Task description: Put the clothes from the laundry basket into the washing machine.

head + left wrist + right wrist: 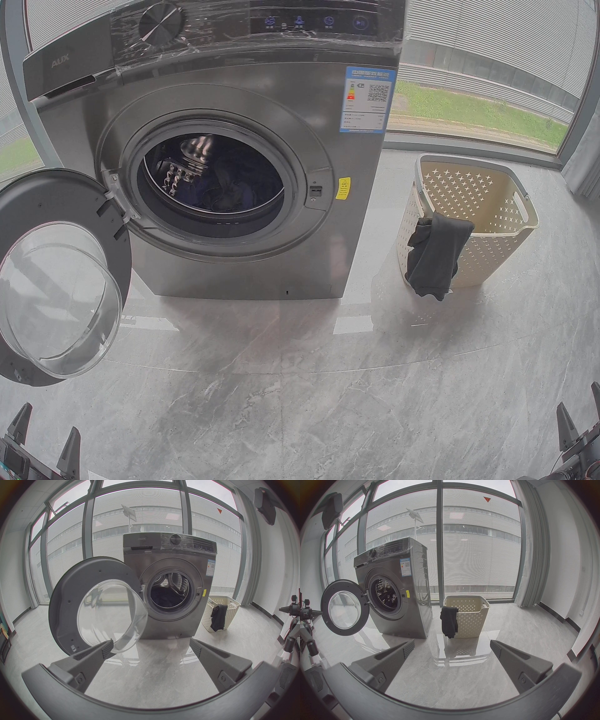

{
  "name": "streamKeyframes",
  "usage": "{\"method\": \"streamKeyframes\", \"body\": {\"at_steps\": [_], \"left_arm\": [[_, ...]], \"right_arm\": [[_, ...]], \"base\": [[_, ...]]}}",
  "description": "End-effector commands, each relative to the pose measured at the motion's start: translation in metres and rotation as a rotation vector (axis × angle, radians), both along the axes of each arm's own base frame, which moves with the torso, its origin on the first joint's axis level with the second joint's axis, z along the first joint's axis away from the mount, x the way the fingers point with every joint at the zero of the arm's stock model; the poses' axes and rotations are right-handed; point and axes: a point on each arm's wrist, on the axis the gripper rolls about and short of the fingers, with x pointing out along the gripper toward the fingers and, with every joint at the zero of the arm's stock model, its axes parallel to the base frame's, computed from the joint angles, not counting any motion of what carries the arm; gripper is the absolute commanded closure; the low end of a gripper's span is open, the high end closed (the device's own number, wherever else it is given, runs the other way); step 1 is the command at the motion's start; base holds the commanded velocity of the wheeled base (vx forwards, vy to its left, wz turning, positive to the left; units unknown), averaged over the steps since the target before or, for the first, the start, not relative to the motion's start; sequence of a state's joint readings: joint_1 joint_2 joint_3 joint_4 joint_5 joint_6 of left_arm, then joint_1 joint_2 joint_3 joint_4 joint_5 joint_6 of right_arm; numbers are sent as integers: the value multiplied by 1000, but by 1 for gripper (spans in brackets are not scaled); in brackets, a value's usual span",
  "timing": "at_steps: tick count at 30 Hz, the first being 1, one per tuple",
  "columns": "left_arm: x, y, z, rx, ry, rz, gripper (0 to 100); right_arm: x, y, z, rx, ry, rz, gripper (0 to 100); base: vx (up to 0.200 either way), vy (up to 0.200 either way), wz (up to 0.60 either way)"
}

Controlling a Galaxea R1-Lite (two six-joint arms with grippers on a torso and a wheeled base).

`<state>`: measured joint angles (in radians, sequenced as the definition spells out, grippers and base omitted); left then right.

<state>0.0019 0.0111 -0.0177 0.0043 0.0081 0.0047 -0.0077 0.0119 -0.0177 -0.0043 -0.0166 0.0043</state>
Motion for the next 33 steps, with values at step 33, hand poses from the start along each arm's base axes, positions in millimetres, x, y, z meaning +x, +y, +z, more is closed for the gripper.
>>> {"method": "streamKeyframes", "body": {"at_steps": [33], "left_arm": [[1, 0, -5, -8, 11, 7, 0]], "right_arm": [[1, 0, -5, -1, 7, 1, 0]], "base": [[109, -48, 0]]}}
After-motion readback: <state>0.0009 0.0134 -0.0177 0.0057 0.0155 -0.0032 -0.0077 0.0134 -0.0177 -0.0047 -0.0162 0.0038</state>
